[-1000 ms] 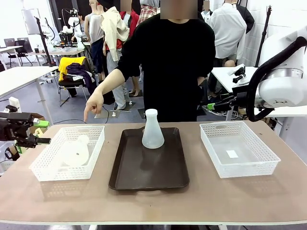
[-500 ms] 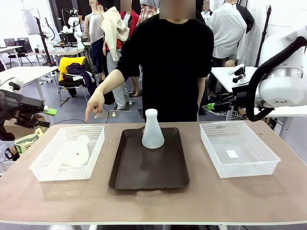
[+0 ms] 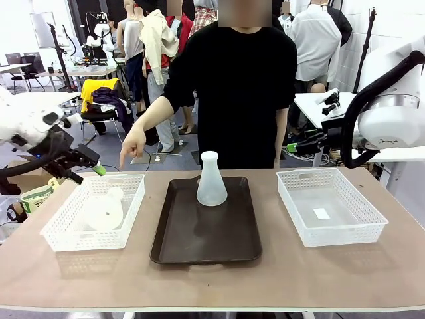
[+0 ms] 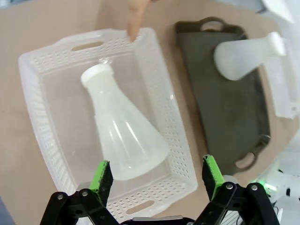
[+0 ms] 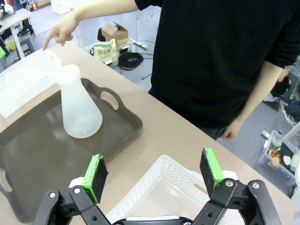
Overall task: Prepare the laboratory tools.
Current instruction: Pick up the Big flask that the person points to.
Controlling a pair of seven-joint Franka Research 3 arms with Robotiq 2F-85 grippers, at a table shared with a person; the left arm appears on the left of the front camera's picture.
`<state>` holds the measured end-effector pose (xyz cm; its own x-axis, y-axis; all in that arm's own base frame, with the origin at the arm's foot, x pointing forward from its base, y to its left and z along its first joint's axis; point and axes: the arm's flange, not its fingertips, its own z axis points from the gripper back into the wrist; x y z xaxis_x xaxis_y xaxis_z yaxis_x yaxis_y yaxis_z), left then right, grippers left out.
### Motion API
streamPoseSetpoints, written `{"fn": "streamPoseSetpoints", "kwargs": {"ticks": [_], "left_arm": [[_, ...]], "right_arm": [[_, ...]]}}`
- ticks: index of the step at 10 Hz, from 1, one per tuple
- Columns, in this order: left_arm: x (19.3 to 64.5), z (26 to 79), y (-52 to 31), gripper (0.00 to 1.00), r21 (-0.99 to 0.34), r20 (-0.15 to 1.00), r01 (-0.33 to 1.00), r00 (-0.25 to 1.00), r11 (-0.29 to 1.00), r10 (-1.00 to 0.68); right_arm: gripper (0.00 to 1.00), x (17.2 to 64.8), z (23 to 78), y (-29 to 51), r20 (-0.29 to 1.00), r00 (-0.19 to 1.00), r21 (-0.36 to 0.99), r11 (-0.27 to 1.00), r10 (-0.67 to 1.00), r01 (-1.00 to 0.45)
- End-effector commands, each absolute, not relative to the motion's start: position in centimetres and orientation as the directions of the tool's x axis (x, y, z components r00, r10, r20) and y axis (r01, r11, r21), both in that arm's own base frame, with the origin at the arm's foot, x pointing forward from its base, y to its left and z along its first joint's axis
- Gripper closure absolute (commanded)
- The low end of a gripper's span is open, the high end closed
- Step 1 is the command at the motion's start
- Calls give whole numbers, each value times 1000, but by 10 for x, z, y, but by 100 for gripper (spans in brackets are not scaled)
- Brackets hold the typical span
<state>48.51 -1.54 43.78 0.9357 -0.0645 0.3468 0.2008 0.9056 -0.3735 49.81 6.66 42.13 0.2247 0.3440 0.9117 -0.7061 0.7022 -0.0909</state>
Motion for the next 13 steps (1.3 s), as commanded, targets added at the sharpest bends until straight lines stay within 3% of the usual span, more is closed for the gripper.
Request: {"fn": "streamPoseSetpoints", "kwargs": {"ticks": [1, 5, 9, 13], "left_arm": [[516, 442, -30, 0, -280, 267, 99, 963, 955, -22], [564, 406, -57, 0, -109, 259, -33, 964, 994, 60], [590, 382, -59, 0, -126, 237, -110, 962, 986, 137], [578, 380, -55, 0, -124, 230, -61, 969, 990, 89]], "right_arm": [[0, 498, 423, 66, 908, 234, -85, 700, 347, -709], [0, 498, 423, 66, 908, 234, -85, 700, 347, -709], [0, 498, 423, 66, 908, 234, -85, 700, 347, -709], [0, 498, 423, 66, 908, 234, -85, 700, 347, -709]]}}
